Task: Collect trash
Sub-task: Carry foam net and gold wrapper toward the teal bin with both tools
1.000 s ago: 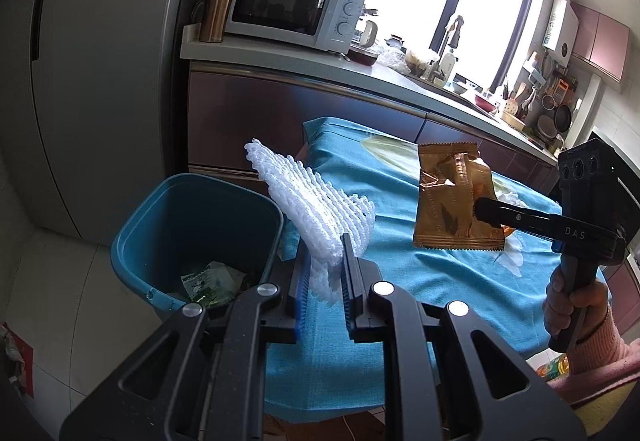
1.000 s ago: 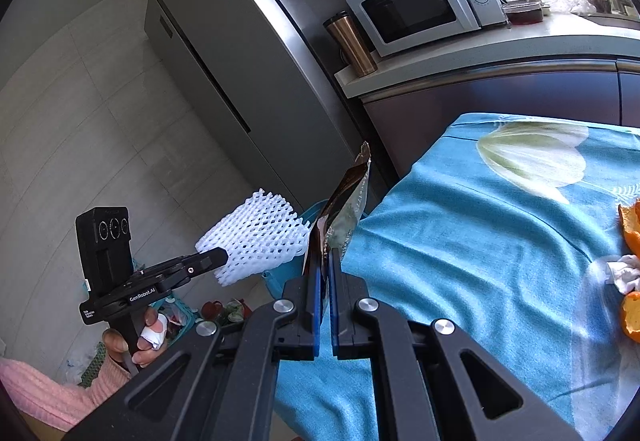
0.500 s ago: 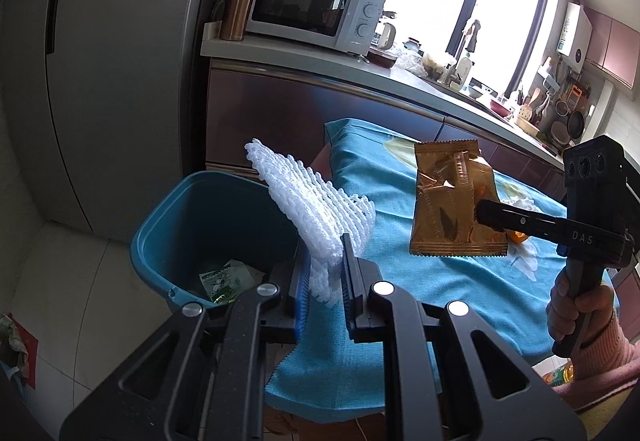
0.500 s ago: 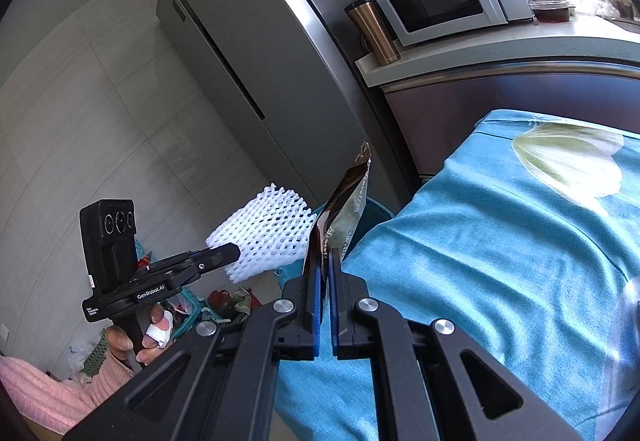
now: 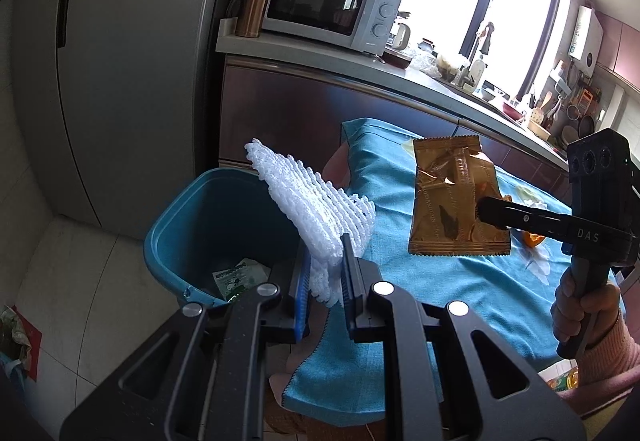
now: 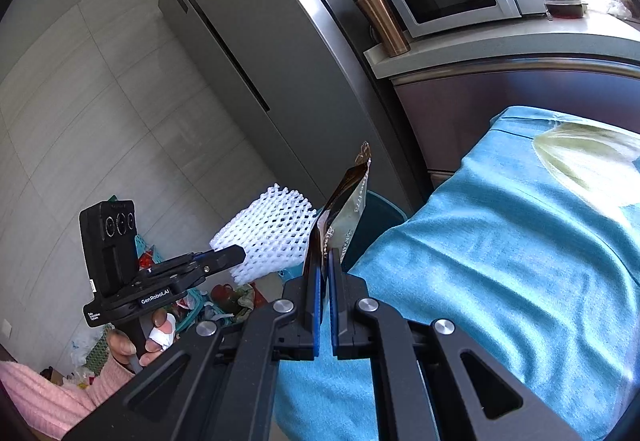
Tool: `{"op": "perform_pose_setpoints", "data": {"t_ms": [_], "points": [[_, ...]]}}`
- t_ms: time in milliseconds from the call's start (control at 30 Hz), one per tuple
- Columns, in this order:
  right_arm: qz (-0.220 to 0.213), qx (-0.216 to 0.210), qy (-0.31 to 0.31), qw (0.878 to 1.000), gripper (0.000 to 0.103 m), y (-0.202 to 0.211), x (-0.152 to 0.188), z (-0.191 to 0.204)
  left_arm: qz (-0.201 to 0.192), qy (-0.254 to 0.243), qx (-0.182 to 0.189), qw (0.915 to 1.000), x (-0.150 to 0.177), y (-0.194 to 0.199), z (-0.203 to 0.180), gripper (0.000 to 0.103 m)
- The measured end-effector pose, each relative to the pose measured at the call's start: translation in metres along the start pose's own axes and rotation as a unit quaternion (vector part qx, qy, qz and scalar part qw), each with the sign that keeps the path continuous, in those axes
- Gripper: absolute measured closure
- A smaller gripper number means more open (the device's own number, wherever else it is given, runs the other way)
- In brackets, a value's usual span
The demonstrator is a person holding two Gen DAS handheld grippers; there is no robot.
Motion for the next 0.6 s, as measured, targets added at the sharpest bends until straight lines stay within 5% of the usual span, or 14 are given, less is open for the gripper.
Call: {"op": "perform_pose_setpoints", "data": {"t_ms": [600], "points": [[0.016,-0.009,0.004,1.000,0.100,-0.021,-0.001,0.009,0.006,0.007,-0.016,0.9998,0.004,-0.010,0.011,0.088]]}}
Point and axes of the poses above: each gripper's, at about its wrist camera, not at the fingertips, and y roughly against the way its jaws point, z to its left, x to its underside, the point moved 6 cm from there along -y, roughly the way its jaws point, and after that the axes turned 9 degrees about -z, right-handed, at the moved point
